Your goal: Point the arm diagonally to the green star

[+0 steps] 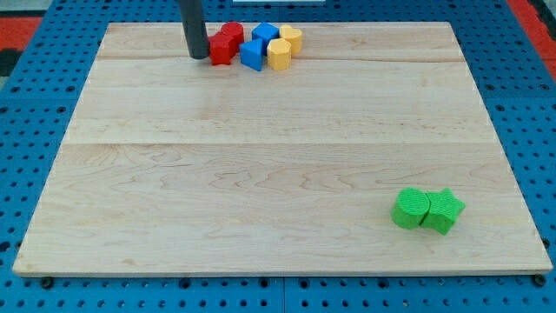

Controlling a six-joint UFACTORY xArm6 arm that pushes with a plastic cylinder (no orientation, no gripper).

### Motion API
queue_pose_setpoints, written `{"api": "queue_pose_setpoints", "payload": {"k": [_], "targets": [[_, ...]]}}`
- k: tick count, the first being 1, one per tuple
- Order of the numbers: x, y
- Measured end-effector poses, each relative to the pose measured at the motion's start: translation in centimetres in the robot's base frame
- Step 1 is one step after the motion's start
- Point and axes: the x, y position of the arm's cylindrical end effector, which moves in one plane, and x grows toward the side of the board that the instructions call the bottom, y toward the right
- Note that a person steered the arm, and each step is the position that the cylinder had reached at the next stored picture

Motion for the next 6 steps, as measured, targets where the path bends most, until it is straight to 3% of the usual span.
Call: {"api": "queue_pose_setpoints", "payload": {"k": [1,4,5,6], "targets": [[7.9,2.6],[20.4,33.5],[26.9,37.0],[29.7,32.9]]}}
